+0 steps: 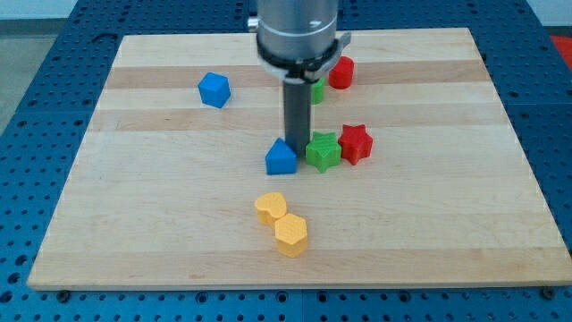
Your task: Slide the green star closer to the yellow hexagon and yellow heart
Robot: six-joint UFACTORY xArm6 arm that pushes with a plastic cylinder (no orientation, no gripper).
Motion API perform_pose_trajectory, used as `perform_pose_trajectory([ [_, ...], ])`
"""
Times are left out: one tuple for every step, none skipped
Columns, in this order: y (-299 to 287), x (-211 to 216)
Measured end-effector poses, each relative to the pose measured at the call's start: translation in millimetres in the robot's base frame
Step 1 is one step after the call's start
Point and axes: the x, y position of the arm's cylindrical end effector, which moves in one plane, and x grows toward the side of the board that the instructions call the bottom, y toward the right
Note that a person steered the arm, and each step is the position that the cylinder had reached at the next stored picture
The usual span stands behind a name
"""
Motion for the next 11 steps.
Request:
perform_pose_trajectory([
  [-17.2, 36.7],
  [-21.8, 56.8],
  [-18.9, 51.2],
  [-16.0, 25.8],
  [-16.1, 17.1],
  [-8.9, -31.0],
  [-6.9, -33.9],
  [36.1, -37.1],
  [53.9, -43.7],
  [60.8, -32.3],
  [56.0, 10.6],
])
